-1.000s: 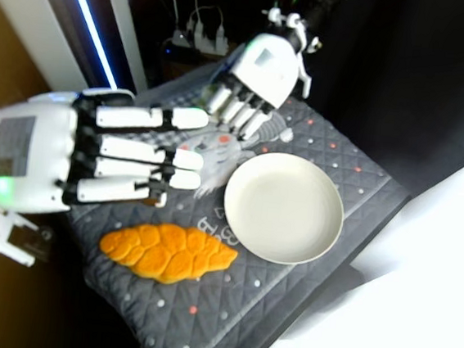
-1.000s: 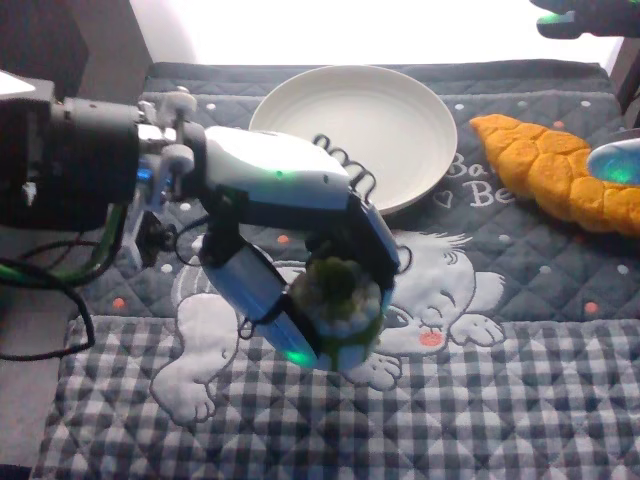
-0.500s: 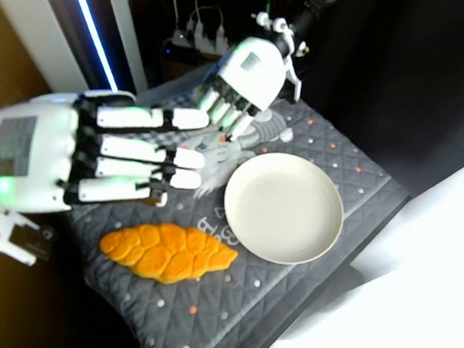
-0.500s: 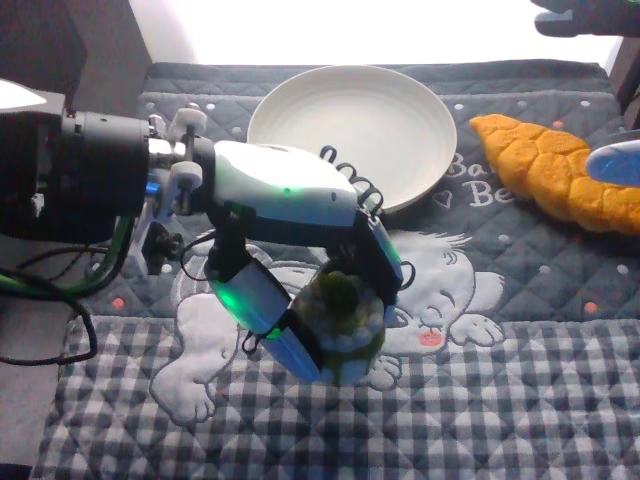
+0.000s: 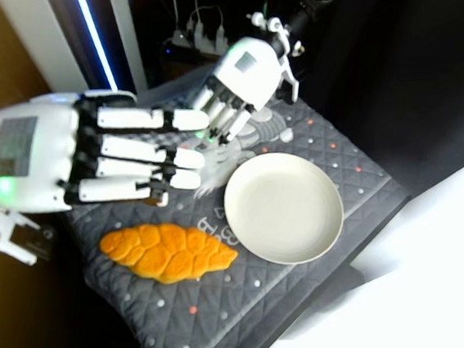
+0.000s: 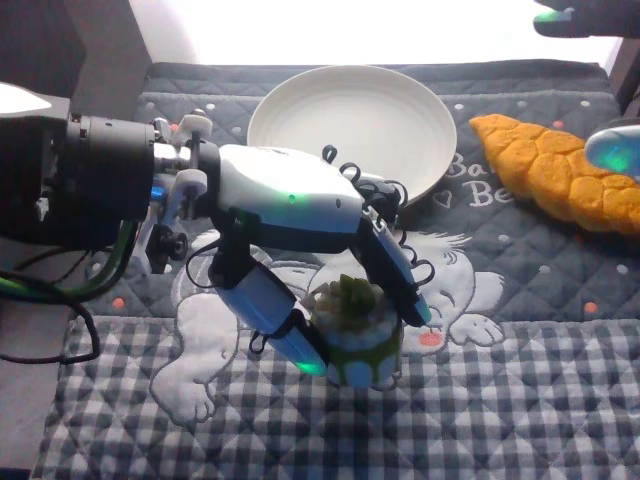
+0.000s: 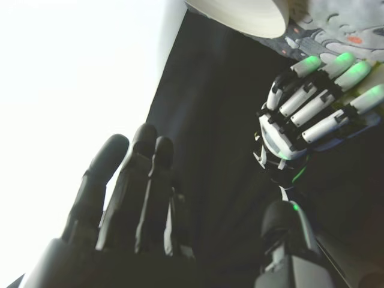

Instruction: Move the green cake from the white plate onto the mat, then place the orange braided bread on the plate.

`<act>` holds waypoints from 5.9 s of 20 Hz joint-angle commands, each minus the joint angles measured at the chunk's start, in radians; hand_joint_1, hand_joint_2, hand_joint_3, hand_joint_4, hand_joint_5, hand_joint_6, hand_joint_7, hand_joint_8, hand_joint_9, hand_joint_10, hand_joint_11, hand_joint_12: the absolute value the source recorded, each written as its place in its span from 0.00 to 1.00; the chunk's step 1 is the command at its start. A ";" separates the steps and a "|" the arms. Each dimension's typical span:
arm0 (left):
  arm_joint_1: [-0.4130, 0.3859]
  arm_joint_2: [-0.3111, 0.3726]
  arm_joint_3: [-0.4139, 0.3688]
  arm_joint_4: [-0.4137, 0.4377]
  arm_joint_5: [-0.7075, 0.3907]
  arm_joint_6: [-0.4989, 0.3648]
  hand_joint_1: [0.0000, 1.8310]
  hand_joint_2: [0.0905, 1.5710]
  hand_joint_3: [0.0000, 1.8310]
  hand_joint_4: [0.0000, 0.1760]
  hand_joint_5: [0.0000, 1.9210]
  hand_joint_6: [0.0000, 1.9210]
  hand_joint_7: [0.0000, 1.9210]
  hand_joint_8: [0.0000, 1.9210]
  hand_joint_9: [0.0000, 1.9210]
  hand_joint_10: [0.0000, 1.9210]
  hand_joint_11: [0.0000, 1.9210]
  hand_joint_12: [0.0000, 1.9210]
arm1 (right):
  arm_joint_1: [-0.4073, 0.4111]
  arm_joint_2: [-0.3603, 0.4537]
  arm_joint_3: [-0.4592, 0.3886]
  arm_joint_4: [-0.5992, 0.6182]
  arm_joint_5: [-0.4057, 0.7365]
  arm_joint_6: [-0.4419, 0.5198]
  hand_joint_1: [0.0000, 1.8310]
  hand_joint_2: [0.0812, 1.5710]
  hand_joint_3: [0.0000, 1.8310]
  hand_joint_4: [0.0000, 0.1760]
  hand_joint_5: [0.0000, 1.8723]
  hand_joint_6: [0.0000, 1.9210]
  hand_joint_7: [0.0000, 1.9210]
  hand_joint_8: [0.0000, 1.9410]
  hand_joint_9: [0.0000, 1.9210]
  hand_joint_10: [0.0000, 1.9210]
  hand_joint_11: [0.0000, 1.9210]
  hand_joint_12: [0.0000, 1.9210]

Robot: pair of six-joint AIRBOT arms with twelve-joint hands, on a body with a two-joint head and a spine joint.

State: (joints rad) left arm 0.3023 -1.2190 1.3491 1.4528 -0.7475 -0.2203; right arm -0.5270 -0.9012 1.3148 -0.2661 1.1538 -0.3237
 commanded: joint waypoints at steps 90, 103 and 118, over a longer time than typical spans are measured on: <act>0.291 0.564 -0.254 -1.145 -0.261 0.735 0.43 0.56 0.00 0.27 0.14 0.00 0.13 0.00 0.08 0.00 0.00 0.11 | 0.008 -0.145 0.265 0.019 -0.238 0.230 0.70 0.67 0.00 0.00 0.52 0.43 0.62 0.41 0.81 0.01 0.57 0.69; 0.293 0.540 -0.253 -1.146 -0.259 0.762 0.43 0.56 0.00 0.27 0.14 0.00 0.13 0.00 0.08 0.00 0.00 0.11 | 0.010 -0.074 0.169 0.100 -0.080 0.104 0.70 0.69 0.00 0.00 0.45 0.56 0.61 0.41 0.79 0.00 0.66 0.36; 0.303 0.472 -0.232 -1.147 -0.301 0.762 0.31 0.56 0.00 0.90 0.05 0.00 0.12 0.00 0.14 0.00 0.13 0.20 | 0.396 -0.288 0.272 -0.138 -0.331 0.011 0.52 0.90 0.00 0.00 0.25 0.90 0.47 1.00 0.62 1.00 0.65 1.00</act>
State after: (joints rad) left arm 0.6147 -0.7467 1.1114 0.3492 -0.9268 0.5472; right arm -0.1341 -1.2018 1.5955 -0.4286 0.7288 -0.3141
